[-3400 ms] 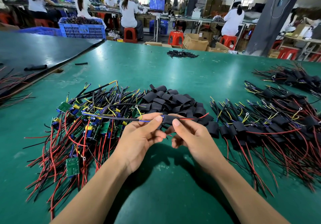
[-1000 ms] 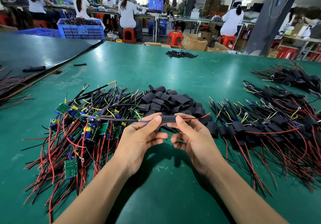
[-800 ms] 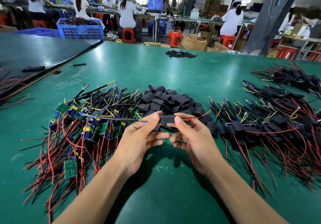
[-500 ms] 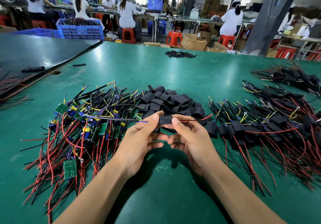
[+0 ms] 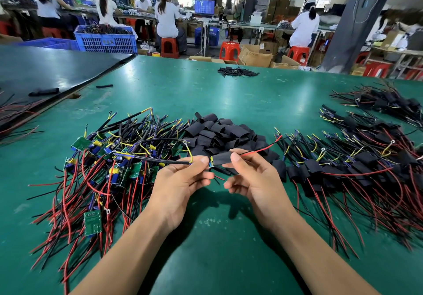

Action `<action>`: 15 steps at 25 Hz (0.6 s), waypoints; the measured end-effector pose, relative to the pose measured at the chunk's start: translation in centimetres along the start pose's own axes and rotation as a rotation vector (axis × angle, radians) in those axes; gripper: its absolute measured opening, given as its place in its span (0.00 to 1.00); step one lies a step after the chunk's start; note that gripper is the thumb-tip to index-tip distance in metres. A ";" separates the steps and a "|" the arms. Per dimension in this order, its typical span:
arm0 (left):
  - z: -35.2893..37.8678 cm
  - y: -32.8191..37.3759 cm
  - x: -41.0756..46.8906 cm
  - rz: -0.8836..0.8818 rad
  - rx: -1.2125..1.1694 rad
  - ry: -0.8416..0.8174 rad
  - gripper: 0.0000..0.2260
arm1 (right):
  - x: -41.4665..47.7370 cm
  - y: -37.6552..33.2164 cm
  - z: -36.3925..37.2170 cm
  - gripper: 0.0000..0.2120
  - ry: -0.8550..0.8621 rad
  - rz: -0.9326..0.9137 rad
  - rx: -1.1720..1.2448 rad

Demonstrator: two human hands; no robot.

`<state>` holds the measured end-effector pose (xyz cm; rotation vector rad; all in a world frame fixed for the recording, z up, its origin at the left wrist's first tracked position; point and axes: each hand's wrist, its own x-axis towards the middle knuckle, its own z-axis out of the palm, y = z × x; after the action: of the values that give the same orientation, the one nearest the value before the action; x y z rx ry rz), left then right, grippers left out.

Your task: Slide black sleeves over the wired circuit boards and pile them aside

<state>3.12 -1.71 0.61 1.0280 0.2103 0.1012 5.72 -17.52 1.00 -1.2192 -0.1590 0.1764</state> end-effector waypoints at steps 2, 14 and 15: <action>-0.1 -0.1 0.1 0.013 0.007 0.013 0.13 | -0.1 0.1 0.0 0.11 -0.010 -0.029 -0.033; 0.0 -0.2 0.0 0.054 0.001 0.015 0.10 | 0.1 0.9 -0.5 0.10 -0.037 -0.114 -0.182; 0.1 -0.3 -0.1 0.063 0.012 0.012 0.10 | 0.0 1.0 -0.6 0.10 -0.049 -0.125 -0.216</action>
<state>3.02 -1.98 0.44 1.0465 0.1894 0.1635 5.84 -17.71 -0.13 -1.4152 -0.3029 0.0813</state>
